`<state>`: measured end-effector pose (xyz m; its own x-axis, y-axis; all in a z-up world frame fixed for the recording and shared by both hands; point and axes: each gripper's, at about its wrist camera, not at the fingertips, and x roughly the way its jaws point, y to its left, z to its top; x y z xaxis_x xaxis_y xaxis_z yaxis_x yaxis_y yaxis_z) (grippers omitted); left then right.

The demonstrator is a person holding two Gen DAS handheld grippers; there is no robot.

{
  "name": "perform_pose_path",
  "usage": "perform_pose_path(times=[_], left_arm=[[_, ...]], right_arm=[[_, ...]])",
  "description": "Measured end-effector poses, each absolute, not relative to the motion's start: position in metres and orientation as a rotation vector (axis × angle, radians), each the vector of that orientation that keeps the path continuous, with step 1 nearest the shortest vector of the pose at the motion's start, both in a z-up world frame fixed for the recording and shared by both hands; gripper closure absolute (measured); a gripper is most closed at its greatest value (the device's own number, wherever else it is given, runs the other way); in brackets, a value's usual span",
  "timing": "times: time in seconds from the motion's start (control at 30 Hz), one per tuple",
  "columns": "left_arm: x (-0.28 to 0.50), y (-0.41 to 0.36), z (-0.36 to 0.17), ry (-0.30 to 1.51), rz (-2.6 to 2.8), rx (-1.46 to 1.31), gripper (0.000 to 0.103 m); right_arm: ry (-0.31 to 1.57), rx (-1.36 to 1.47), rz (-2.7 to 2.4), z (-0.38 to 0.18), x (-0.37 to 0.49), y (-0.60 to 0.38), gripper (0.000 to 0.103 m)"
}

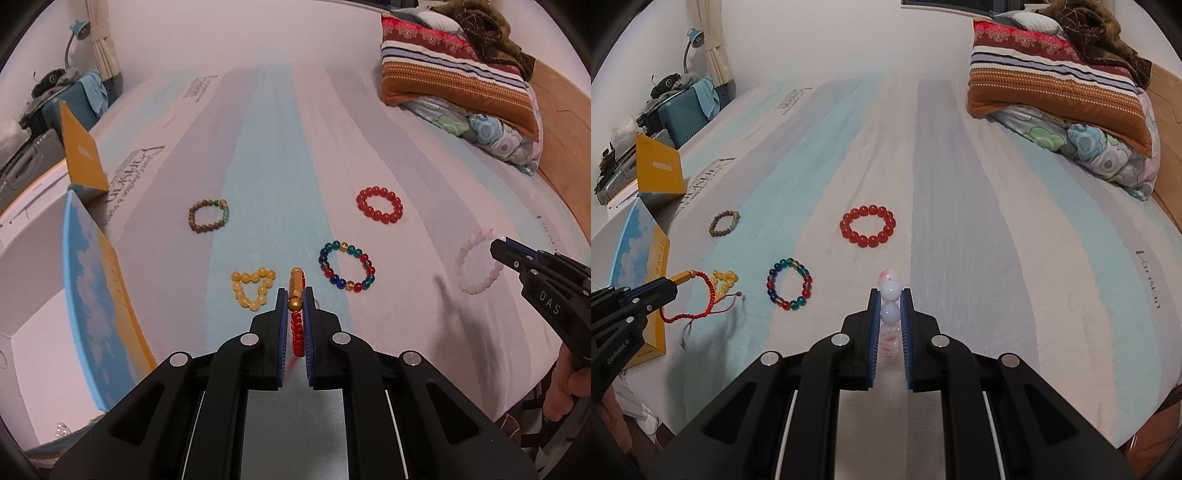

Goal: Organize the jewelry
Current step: 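Lift both bracelets and carry them into the white box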

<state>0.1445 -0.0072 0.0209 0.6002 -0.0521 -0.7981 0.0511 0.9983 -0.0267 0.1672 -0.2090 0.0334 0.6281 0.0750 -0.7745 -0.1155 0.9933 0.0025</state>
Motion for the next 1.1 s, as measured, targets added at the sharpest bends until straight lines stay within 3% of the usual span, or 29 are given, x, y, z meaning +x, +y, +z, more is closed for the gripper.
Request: perform_pose_path(times=[0.57,1.1], left_arm=[[0.123,0.044,0.067,0.866,-0.009,-0.032,0.096],[0.078,0.158,0.099,0.815,0.191,-0.100,0.096]], right_arm=[[0.826,-0.055,0.176,0.081,0.158,-0.161,0.093],[0.753,-0.112,0.390,0.120,0.143,-0.024,0.093]])
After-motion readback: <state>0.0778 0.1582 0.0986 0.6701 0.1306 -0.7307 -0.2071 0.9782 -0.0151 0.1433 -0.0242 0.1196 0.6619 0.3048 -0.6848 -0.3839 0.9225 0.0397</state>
